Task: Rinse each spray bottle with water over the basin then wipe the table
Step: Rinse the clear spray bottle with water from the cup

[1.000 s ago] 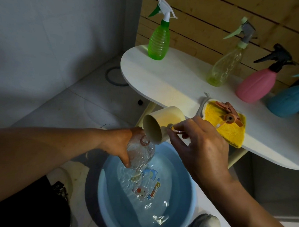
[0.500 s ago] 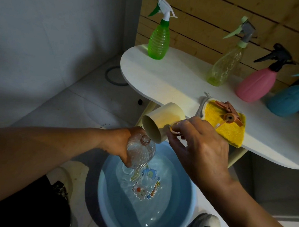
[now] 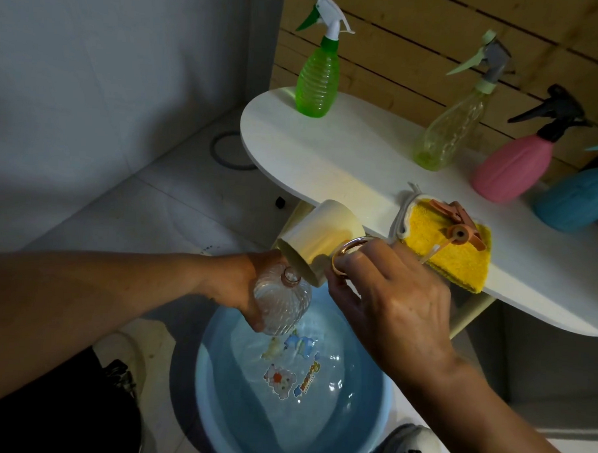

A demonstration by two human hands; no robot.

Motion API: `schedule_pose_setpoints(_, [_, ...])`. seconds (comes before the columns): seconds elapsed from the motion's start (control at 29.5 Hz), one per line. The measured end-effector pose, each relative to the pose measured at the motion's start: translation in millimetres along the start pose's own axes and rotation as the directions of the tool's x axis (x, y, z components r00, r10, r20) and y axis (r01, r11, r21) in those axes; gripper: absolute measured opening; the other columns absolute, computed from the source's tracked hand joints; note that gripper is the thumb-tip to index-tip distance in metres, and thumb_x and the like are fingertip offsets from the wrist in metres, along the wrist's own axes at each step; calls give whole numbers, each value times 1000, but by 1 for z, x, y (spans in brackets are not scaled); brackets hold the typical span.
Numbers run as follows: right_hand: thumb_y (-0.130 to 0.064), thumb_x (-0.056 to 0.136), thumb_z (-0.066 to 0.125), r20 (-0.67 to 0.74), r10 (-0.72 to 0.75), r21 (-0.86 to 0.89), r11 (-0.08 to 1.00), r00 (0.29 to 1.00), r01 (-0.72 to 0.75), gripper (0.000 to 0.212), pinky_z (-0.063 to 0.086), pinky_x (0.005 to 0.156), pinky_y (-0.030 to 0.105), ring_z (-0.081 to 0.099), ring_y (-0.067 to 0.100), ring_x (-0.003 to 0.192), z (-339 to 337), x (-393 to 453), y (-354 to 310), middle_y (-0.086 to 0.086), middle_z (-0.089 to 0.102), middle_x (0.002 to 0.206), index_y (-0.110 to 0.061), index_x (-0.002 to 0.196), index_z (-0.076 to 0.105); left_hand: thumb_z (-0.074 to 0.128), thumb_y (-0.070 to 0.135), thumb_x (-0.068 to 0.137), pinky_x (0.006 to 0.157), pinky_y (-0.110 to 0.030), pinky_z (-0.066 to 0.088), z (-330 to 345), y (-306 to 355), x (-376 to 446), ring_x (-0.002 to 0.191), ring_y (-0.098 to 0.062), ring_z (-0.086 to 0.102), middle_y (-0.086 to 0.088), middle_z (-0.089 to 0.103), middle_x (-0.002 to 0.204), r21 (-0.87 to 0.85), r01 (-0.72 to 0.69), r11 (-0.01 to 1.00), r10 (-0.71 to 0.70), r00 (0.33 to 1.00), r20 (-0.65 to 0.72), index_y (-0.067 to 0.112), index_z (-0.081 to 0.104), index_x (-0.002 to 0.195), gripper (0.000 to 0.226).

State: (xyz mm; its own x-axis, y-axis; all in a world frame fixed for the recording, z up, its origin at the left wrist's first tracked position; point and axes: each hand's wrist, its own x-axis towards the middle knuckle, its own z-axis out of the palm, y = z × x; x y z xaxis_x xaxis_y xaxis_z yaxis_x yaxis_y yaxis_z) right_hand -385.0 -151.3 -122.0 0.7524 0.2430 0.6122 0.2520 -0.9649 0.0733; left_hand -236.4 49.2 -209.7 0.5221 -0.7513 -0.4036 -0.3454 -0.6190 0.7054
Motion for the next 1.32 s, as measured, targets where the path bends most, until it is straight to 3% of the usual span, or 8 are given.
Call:
schedule_pose_setpoints(0.14, [-28, 99, 64, 19, 12, 18, 1000, 1000, -12, 16, 46, 53, 37, 59, 24, 74, 2, -2, -1, 2, 66, 90, -15, 92, 71, 95, 16, 70, 67, 3, 42, 1, 0, 1, 87, 13, 55, 31, 48, 103, 1, -21, 1000, 21, 1000, -6, 45, 29, 124, 89])
schedule_pose_setpoints(0.24, [-35, 97, 66, 65, 182, 75, 980, 981, -187, 15, 47, 52, 36, 59, 19, 76, 6, -2, -3, -5, 64, 87, -21, 92, 68, 94, 12, 68, 74, 0, 45, 1, -2, 1, 97, 6, 61, 28, 53, 109, 3, -40, 999, 40, 998, 37, 48, 32, 123, 91])
schedule_pose_setpoints(0.37, [-48, 95, 65, 144, 399, 155, 895, 905, -419, 22, 50, 54, 35, 61, 12, 72, 15, -4, -4, -11, 64, 84, -26, 91, 65, 96, 16, 64, 83, -4, 47, 0, -7, -1, 114, -2, 58, 25, 52, 125, -5, -54, 999, 54, 996, 65, 40, 31, 140, 103])
schedule_pose_setpoints(0.64, [-55, 94, 60, 362, 579, 59, 767, 730, -638, 28, 50, 63, 36, 61, 18, 74, 53, -29, 12, -10, 65, 85, -27, 88, 59, 96, 22, 65, 71, -11, 48, -2, -14, -12, 108, -2, 55, 22, 49, 120, 50, -42, 998, 37, 995, 94, 42, 36, 129, 90])
schedule_pose_setpoints(0.88, [-39, 100, 55, 647, 588, -97, 695, 485, -713, 18, 42, 69, 32, 65, 27, 90, 122, -82, 39, 2, 68, 97, -23, 95, 62, 97, 27, 62, 76, -19, 53, 2, -9, -10, 109, -6, 59, 21, 52, 121, -16, -63, 998, 63, 997, 40, 47, 36, 126, 90])
schedule_pose_setpoints(1.02, [-27, 101, 50, 756, 477, -125, 777, 448, -617, 22, 41, 74, 28, 66, 26, 96, 149, -117, 44, 6, 70, 106, -16, 105, 69, 97, 27, 61, 91, -21, 55, 1, -9, -9, 118, 2, 56, 25, 52, 127, -43, -117, 992, 117, 993, -5, 50, 37, 134, 97])
schedule_pose_setpoints(1.12, [-30, 105, 48, 827, 397, -130, 825, 398, -550, 27, 44, 84, 28, 65, 25, 107, 163, -135, 48, 6, 66, 118, -17, 119, 68, 98, 25, 61, 88, -12, 51, 0, -12, -7, 117, 11, 52, 29, 52, 127, -62, -124, 990, 122, 992, -29, 49, 38, 137, 100])
schedule_pose_setpoints(1.32, [-28, 105, 48, 905, 323, -156, 856, 276, -492, 30, 45, 94, 30, 60, 27, 119, 171, -154, 49, 8, 63, 128, -20, 128, 66, 99, 26, 58, 84, -14, 53, 1, -17, -6, 115, 10, 55, 28, 54, 124, -72, -113, 991, 111, 993, -35, 50, 41, 133, 98])
